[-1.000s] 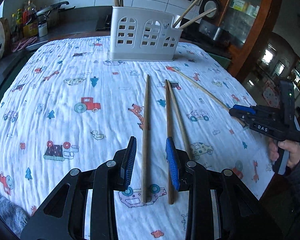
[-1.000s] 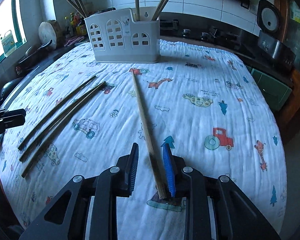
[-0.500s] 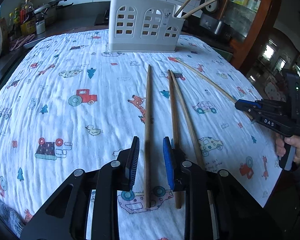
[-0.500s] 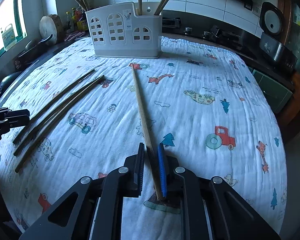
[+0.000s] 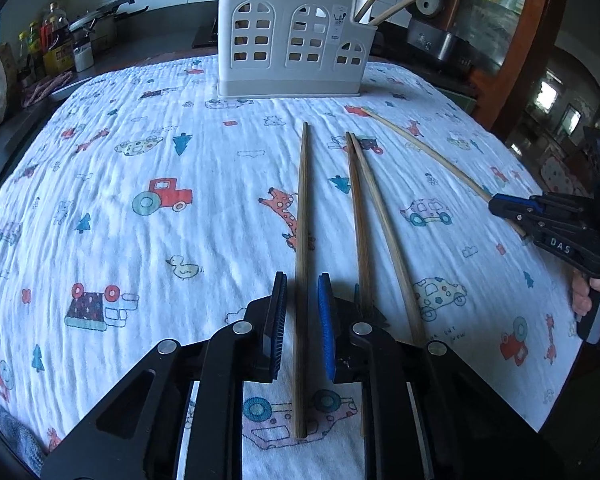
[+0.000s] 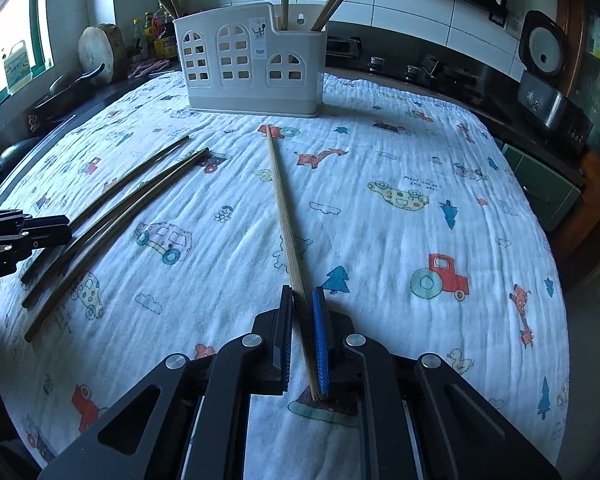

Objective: Organize utensils
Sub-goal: 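Lower the left tool and close it on a chopstick while the right tool grasps another, then raise the left tool's chopstick into the caddy while the right tool inserts its chopstick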

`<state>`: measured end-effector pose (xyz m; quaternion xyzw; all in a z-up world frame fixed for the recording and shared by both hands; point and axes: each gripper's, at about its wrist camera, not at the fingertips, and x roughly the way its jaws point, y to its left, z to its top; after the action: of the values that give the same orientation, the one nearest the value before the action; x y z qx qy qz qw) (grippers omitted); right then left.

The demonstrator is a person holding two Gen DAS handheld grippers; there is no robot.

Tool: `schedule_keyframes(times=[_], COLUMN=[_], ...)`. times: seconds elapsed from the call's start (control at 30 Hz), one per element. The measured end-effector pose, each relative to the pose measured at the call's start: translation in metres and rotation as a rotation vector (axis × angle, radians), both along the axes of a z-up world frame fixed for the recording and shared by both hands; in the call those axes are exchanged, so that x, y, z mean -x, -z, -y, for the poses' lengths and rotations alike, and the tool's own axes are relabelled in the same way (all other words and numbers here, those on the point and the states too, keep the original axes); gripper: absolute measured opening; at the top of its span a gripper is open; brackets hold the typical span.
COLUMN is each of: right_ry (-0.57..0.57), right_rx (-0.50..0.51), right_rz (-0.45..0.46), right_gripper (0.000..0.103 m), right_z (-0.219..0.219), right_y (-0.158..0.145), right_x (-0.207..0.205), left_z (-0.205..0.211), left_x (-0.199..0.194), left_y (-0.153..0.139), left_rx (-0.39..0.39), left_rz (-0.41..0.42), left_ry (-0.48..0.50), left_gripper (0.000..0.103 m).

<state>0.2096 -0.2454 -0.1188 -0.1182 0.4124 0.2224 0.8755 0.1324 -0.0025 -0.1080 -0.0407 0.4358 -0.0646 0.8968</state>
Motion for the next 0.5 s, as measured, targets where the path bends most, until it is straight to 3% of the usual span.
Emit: schedule_keyframes(times=[0.07, 0.27, 0.5], right_ry=[0.000, 0.005, 0.016], right_rx=[-0.004, -0.019, -0.071], right_rz=[0.002, 0.035, 0.129], right_gripper=[0.008, 0.007, 0.007], right_z=[0.001, 0.001, 0.004], right_y=[-0.002, -0.017, -0.058], right_x=[0.001, 0.010, 0.024], left_z=[0.002, -0.001, -0.004], left_x=[0.000, 0.005, 0.014], left_y=[-0.002, -0.016, -0.052], left_rx=[-0.014, 0.015, 0.023], left_rz=[-0.005, 0.019, 0.106], left_ry=[0.000, 0.007, 0.012], left_gripper=[0.006, 0.006, 0.006])
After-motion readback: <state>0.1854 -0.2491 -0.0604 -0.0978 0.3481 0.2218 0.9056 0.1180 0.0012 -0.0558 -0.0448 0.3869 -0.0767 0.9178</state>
